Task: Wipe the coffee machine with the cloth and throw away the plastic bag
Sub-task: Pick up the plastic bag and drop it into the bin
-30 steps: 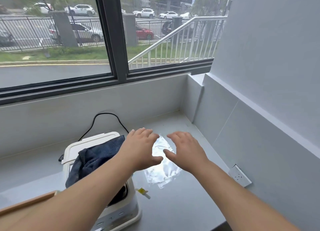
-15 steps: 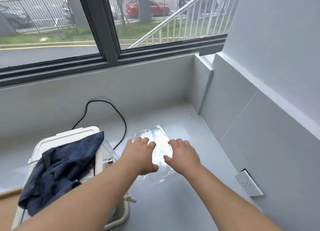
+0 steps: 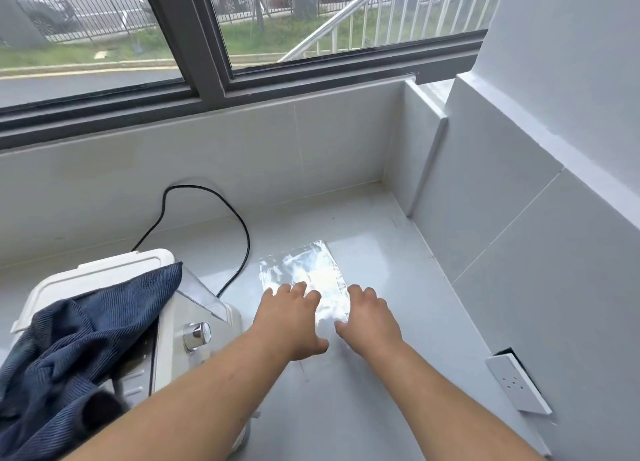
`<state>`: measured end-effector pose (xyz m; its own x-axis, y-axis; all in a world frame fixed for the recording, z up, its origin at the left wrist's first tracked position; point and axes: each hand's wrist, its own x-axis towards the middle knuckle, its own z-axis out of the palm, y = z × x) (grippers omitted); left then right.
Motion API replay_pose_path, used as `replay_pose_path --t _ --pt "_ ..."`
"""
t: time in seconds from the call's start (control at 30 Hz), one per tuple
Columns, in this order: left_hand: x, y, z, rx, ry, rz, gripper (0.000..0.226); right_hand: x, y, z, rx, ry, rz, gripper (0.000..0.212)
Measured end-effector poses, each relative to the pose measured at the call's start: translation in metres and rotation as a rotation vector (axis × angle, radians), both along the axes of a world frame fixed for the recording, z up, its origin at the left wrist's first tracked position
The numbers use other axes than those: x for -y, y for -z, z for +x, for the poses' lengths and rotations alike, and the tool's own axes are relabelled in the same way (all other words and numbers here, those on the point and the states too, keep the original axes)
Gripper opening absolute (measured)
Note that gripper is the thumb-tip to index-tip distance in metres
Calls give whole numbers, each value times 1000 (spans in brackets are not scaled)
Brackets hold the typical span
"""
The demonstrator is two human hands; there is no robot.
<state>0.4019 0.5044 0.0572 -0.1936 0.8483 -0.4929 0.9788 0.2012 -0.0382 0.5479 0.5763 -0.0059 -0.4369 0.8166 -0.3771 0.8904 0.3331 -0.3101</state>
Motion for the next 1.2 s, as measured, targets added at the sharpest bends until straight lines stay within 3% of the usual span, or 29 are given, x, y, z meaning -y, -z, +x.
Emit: replay_pose_path --t 0.4,0.67,0.87,1.2 --pt "4 12 7 -15 40 19 83 -2 13 -4 -34 131 -80 33" --pt "2 4 12 -7 47 43 80 2 -10 11 -407 260 -240 25" --pt "-4 -29 14 3 53 276 92 1 -64 29 -502 78 -60 14" --pt "-1 -106 -1 37 158 592 68 0 -155 39 -387 -151 278 18"
